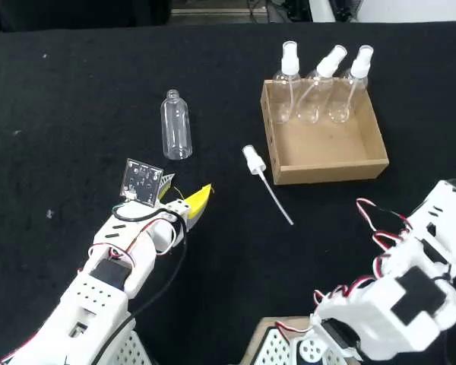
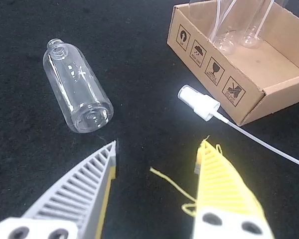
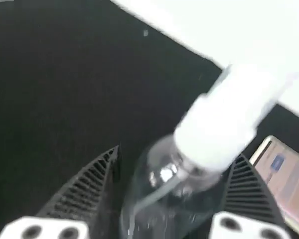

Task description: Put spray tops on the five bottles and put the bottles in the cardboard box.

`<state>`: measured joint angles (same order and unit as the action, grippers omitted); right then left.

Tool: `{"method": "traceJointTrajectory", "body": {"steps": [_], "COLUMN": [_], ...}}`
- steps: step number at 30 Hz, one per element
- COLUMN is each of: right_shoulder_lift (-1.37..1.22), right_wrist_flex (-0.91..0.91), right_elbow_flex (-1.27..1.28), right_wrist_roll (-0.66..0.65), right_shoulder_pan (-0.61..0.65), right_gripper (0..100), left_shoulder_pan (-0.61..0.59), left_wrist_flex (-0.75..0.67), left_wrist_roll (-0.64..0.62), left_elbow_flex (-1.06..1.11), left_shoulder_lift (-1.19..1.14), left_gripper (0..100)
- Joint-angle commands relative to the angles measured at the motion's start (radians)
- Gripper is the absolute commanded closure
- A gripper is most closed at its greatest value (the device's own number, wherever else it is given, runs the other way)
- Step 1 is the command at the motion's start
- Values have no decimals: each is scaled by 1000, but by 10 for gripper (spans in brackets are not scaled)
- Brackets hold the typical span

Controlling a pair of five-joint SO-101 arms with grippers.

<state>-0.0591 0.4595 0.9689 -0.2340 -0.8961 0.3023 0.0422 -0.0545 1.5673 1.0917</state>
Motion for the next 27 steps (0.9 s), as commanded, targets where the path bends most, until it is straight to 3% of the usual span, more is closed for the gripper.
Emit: {"method": "traceJointTrajectory", "body": {"steps": [1, 27], "right_shoulder_lift": [-41, 33], "right_wrist_flex": [51, 106], "right_elbow_flex": [-81, -1], "right_wrist_roll": [-3, -2], "right_shoulder_pan": [-5, -8], "right_gripper": [718, 719], "left_shoulder_pan": [8, 8], "left_wrist_flex": [-21, -21], "left_wrist_roll": [6, 6], "left_elbow_flex": [-16, -16], "left_shoulder_lift": [18, 18], "left_gripper": [748, 748]}}
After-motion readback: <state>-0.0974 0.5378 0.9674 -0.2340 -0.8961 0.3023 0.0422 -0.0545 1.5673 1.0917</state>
